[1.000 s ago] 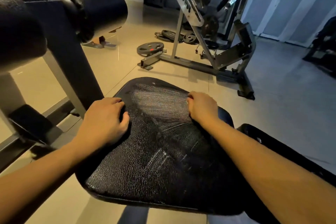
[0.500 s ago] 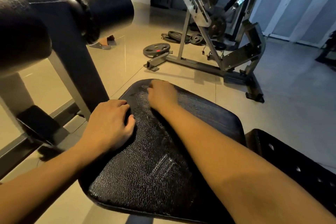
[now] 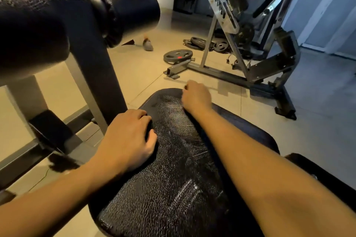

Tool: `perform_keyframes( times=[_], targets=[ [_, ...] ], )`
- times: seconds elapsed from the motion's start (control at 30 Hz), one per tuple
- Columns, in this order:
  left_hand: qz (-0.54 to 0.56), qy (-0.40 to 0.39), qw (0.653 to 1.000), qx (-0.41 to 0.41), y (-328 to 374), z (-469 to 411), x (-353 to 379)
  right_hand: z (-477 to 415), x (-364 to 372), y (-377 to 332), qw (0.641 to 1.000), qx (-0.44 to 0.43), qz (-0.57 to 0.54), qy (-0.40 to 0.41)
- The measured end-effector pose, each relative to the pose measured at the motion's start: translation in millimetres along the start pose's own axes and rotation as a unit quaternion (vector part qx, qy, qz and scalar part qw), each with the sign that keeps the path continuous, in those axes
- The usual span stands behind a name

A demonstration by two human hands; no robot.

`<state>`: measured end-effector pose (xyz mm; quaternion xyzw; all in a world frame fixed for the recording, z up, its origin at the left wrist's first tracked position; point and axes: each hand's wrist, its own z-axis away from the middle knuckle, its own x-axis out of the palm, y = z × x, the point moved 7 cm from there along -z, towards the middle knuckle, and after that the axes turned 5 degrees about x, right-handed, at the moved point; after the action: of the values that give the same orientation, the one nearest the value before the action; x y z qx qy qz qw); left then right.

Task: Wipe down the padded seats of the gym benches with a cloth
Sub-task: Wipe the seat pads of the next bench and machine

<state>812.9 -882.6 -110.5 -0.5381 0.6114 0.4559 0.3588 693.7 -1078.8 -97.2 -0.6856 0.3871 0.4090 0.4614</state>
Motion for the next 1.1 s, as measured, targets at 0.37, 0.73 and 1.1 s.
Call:
perform_keyframes(
  times=[0.37,0.73,1.1],
  targets=[
    [0.014,-0.003,1.000,-0.010,-0.7,-0.7,2.2,-14.9,-19.6,57.2,0.997,0.017,0.071,0.011],
    [0.023,0.002,0.999,-0.022,2.0,3.9,-2.9,-3.8,-14.2,26.8,0.999,-0.025,0.033,-0.018],
    [0.028,0.002,0.999,-0.018,-0.4,2.4,-2.7,-22.3,-11.5,22.8,0.999,-0.040,0.023,-0.013]
  ],
)
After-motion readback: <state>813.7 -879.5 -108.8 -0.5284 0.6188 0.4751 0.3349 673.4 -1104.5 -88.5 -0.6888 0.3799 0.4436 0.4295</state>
